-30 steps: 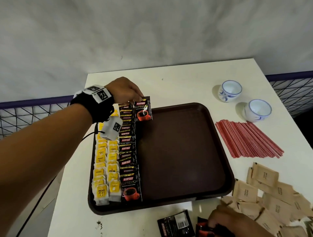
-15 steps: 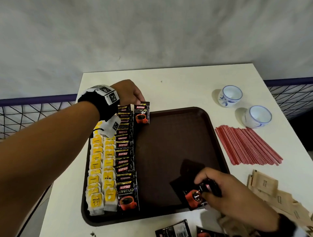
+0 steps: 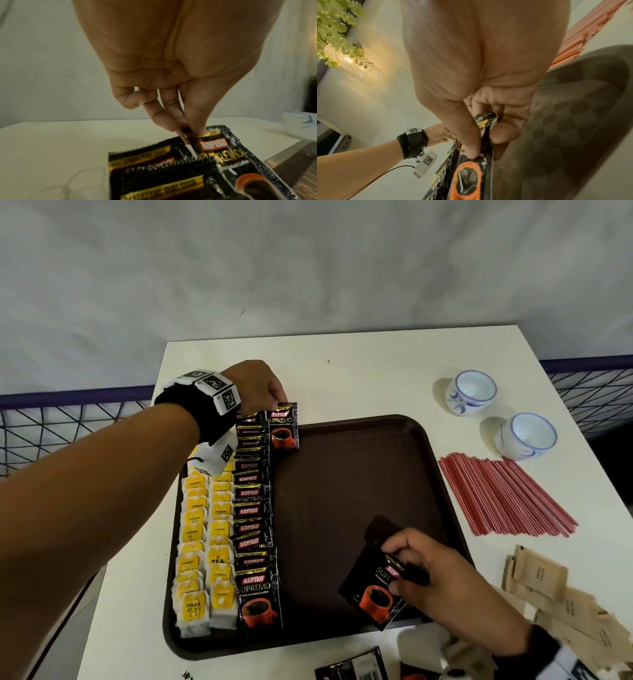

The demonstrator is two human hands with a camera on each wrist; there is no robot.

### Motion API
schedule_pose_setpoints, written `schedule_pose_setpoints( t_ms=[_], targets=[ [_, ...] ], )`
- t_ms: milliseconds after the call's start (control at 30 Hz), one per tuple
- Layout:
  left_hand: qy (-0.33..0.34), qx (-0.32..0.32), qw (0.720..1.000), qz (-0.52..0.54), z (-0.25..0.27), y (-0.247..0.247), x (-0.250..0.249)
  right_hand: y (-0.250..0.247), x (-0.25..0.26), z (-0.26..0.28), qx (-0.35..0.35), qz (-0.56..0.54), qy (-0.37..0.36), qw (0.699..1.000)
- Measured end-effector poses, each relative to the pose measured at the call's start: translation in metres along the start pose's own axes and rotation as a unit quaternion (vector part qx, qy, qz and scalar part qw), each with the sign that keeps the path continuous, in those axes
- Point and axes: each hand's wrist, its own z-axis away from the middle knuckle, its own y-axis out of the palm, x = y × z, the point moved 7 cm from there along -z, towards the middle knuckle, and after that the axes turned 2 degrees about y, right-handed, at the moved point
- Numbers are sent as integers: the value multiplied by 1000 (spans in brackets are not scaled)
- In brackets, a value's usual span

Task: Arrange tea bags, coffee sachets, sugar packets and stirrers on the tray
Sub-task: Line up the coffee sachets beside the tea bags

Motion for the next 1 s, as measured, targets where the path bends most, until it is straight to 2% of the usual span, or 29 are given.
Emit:
schedule_pose_setpoints(
  t_ms=[267, 400, 467, 567, 600, 667, 833, 1000],
  targets=[
    [7, -38, 999, -26, 2, -9, 3, -7, 5, -8, -56, -47, -40, 997],
    [56, -79, 995, -21, 17, -19, -21, -8, 14, -19, -54, -84, -52, 994],
    [93, -43, 994, 41, 35, -8, -50, -9, 23, -28, -62, -80, -58, 993],
    [157, 119, 969, 152, 68, 34, -98, -9, 39, -45, -72, -66, -73, 992],
    [171, 157, 960, 158, 76, 45, -109, -10, 45, -51, -76, -62, -79, 992],
    [186, 193, 952, 149, 84, 61, -122, -13, 54, -58, -85, -55, -85, 991],
    [173, 202, 948, 176, 89, 59, -118, -14, 64, -64, -93, -39, -81, 992],
    [180, 126, 968, 119, 80, 42, -107, -15, 61, -69, -118, -71, -74, 988]
  ],
)
